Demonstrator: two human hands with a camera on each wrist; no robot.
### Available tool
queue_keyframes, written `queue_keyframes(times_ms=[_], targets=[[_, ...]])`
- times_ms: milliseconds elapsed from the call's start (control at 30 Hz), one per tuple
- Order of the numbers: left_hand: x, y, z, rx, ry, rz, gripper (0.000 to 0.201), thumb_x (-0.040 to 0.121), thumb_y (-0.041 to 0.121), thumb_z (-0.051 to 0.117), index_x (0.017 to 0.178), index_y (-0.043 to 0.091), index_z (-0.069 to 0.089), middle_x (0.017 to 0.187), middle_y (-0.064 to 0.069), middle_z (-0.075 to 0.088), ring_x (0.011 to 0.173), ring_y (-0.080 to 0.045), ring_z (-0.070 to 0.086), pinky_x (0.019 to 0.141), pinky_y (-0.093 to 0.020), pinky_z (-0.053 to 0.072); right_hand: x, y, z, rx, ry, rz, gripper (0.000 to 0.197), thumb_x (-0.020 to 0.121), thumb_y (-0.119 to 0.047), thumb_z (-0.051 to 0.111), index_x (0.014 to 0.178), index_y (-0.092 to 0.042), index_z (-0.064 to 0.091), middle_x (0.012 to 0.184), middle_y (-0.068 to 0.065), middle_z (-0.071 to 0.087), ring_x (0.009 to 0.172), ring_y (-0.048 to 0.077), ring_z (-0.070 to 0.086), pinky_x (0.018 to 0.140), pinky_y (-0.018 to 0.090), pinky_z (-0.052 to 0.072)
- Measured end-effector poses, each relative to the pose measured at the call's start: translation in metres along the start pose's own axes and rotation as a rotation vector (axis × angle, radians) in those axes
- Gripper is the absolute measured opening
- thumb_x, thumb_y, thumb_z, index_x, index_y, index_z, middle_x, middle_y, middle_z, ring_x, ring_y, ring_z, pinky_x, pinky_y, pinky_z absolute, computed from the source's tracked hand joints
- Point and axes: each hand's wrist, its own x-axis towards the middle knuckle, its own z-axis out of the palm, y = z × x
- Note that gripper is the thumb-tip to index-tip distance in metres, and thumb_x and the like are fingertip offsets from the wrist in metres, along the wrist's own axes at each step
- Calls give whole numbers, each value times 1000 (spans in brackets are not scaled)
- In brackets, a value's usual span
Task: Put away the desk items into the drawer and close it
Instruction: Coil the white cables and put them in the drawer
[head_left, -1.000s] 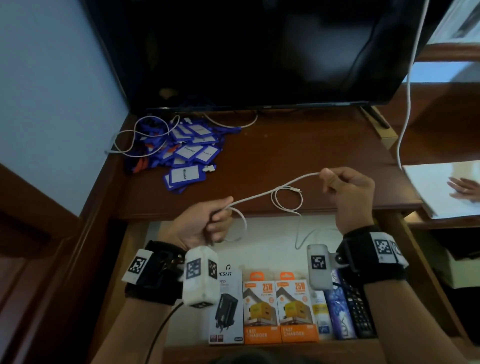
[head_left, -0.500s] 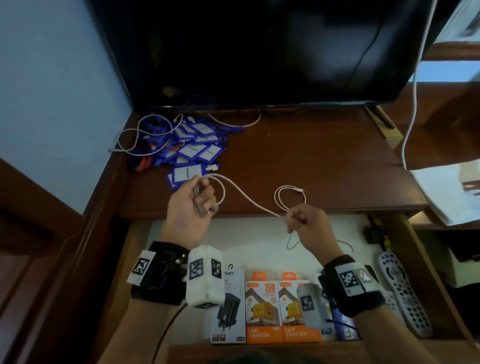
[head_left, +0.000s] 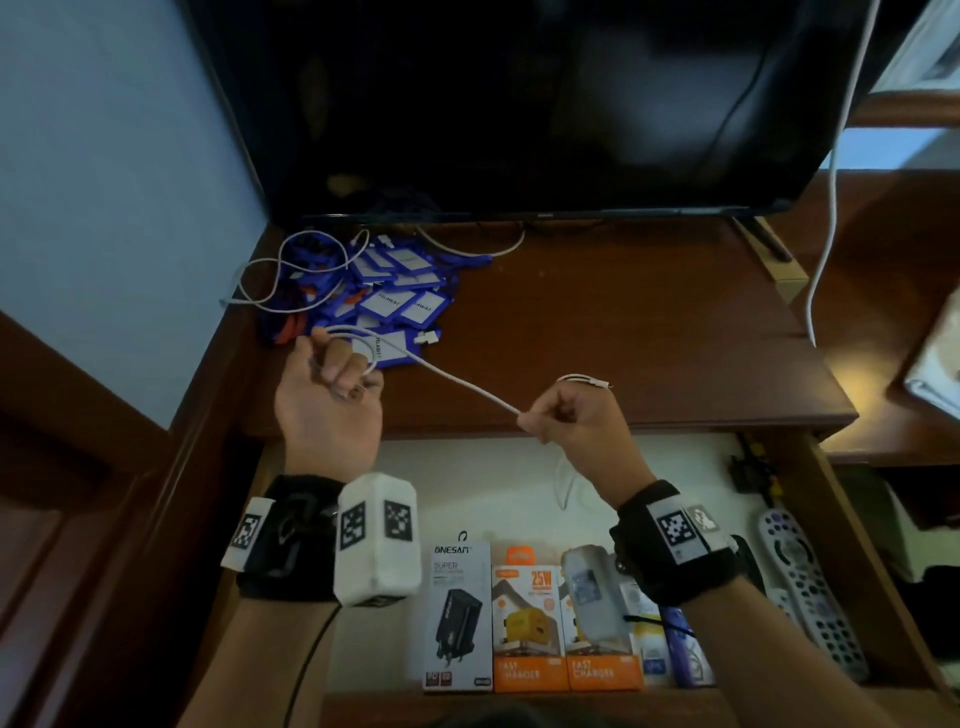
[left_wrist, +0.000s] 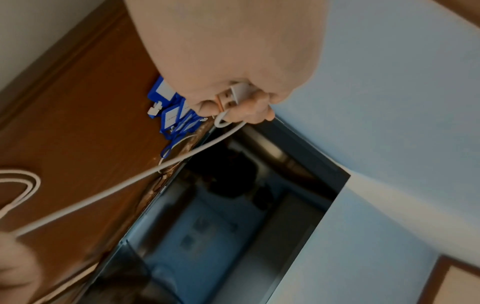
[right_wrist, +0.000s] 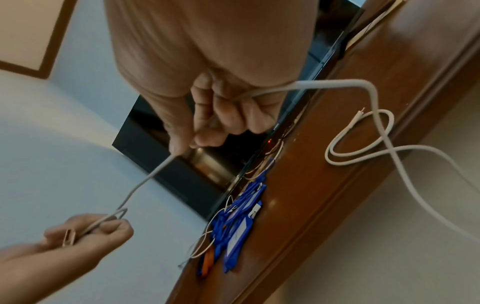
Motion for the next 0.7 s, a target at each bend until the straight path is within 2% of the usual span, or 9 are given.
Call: queue_keyframes(times_ms=[100, 200, 300, 367, 433, 500, 567, 633, 700], targets=[[-5, -5, 7, 64, 38, 15, 35, 104, 35, 29, 80, 27, 52, 57, 11, 35, 47, -6, 29, 60, -22, 26, -1, 3, 8, -183, -68, 28, 21, 78, -8, 76, 65, -17, 62, 60, -6, 60, 55, 9, 53, 60, 27, 48], [-7, -11, 13, 181, 80, 42, 35, 105, 37, 27, 87, 25, 54, 57, 9, 38, 48, -7, 32, 59, -22, 26, -8, -6, 17, -285, -254, 57, 27, 79, -7, 75, 64, -23, 60, 58, -9, 58, 49, -1, 52, 58, 20, 46], [-9, -20, 15, 405, 77, 98, 32, 105, 32, 31, 93, 22, 58, 59, 9, 44, 51, -6, 40, 61, -23, 33, -16, -18, 18, -178, -416, 99, 25, 81, -1, 71, 66, -19, 61, 52, -5, 56, 44, 0, 50, 55, 15, 44], [-15, -27, 15, 610, 17, 156, 32, 104, 29, 32, 91, 22, 60, 62, 8, 48, 56, -6, 46, 68, -26, 38, -19, -23, 14, -50, -485, 82, 26, 81, 6, 67, 66, -14, 60, 49, -2, 55, 42, 3, 48, 54, 15, 43], [-22, -35, 16, 718, -73, 200, 35, 105, 27, 31, 90, 19, 61, 69, 5, 51, 63, -7, 51, 69, -24, 45, -21, -27, 11, 18, -530, 58, 25, 82, 9, 64, 67, -10, 60, 47, -3, 53, 41, 3, 46, 52, 14, 41], [-25, -41, 17, 723, -85, 182, 34, 105, 28, 31, 92, 16, 60, 72, 2, 51, 64, -6, 53, 65, -17, 48, -21, -29, 8, 51, -529, 30, 22, 83, 9, 62, 69, -7, 60, 45, -5, 53, 40, 3, 44, 51, 13, 39], [-23, -43, 17, 594, -21, 93, 30, 104, 27, 34, 87, 17, 57, 64, 4, 46, 57, -7, 47, 62, -19, 44, -20, -28, 3, 131, -479, 3, 21, 85, 9, 60, 71, -6, 60, 46, -7, 53, 41, 4, 44, 49, 14, 38], [-17, -39, 13, 383, 42, 16, 29, 104, 24, 36, 81, 18, 52, 55, 7, 39, 49, -7, 39, 60, -21, 34, -19, -23, -5, 250, -347, -17, 22, 86, 11, 58, 72, -7, 58, 49, -7, 51, 43, 6, 42, 47, 16, 36], [-9, -29, 6, 228, 66, -16, 30, 103, 24, 34, 77, 20, 49, 50, 9, 34, 46, -6, 33, 58, -21, 27, -17, -16, -17, 342, -155, -9, 21, 83, 11, 61, 72, -6, 57, 50, -6, 49, 44, 7, 38, 45, 16, 32]])
